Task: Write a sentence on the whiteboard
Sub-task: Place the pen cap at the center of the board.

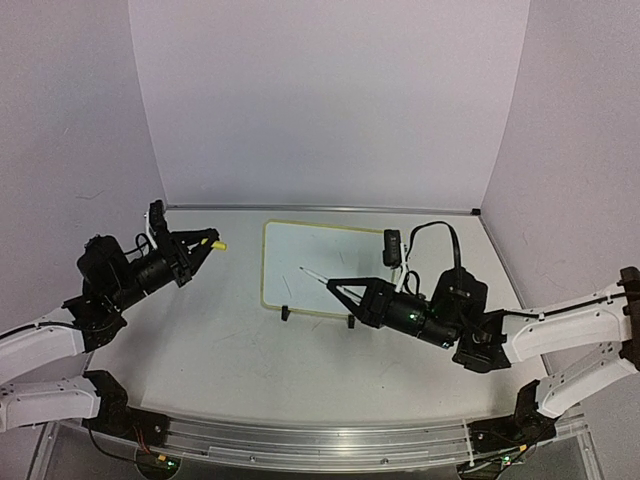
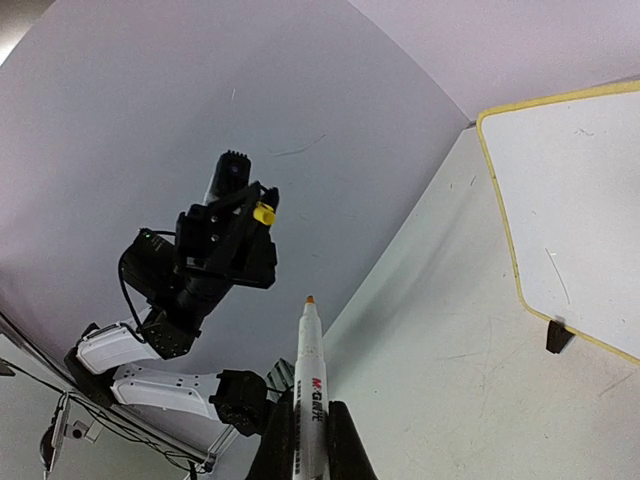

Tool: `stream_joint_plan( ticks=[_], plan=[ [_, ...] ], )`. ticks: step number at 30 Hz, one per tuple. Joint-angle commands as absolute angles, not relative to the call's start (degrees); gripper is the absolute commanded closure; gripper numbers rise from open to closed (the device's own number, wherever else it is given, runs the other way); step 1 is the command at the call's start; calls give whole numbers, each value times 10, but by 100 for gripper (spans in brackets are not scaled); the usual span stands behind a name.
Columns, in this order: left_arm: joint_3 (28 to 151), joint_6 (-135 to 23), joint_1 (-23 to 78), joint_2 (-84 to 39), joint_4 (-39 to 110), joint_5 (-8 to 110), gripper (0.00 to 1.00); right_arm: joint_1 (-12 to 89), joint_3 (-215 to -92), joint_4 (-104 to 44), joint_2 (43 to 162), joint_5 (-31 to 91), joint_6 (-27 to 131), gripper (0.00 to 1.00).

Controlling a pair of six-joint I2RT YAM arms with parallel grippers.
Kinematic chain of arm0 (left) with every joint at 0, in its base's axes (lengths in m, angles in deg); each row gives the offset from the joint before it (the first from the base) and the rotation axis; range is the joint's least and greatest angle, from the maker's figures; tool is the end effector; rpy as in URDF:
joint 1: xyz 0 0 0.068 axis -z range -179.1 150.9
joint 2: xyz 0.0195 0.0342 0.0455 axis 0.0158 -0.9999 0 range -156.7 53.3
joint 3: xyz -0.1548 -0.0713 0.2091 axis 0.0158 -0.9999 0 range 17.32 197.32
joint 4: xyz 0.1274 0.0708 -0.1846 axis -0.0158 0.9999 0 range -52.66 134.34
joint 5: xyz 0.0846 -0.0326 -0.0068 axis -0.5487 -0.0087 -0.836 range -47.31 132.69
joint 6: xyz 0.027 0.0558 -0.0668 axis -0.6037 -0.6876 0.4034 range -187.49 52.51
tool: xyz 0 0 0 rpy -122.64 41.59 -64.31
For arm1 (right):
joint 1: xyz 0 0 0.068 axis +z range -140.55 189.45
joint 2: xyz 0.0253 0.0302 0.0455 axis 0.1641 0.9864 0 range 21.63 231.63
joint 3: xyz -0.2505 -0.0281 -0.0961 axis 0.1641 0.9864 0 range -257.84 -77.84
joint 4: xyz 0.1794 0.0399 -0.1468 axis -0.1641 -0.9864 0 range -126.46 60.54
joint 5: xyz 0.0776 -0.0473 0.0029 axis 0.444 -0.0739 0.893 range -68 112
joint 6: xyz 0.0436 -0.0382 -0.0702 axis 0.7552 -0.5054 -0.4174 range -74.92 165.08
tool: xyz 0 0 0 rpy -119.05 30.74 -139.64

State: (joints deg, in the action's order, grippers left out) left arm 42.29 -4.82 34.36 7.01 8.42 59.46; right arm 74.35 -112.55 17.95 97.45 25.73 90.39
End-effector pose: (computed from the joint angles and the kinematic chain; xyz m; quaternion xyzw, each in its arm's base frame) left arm 0.1658 -0.1379 0.2991 -0.0582 0.6583 -0.6179 0.4260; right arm 0.1281 0.2860 0.2861 -0.1373 0.6530 0.6230 0.4081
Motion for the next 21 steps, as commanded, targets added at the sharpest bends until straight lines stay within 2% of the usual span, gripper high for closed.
stream_joint_plan(
  ticks=[1, 3, 5, 14, 21],
  plan=[
    [449, -110, 343, 53, 233, 589, 100, 744, -1128, 108, 922, 215, 867, 100],
    [462, -145, 344, 36, 330, 565, 100, 744, -1134, 67, 903, 193, 850, 100],
    [453, -160, 346, 20, 365, 557, 100, 744, -1140, 34, 890, 173, 830, 100],
    [412, -162, 405, -75, 354, 517, 100, 744, -1163, -36, 885, 156, 799, 100],
    [443, -181, 437, -172, 346, 507, 90, 745, -1182, -35, 923, 174, 799, 100]
  ],
)
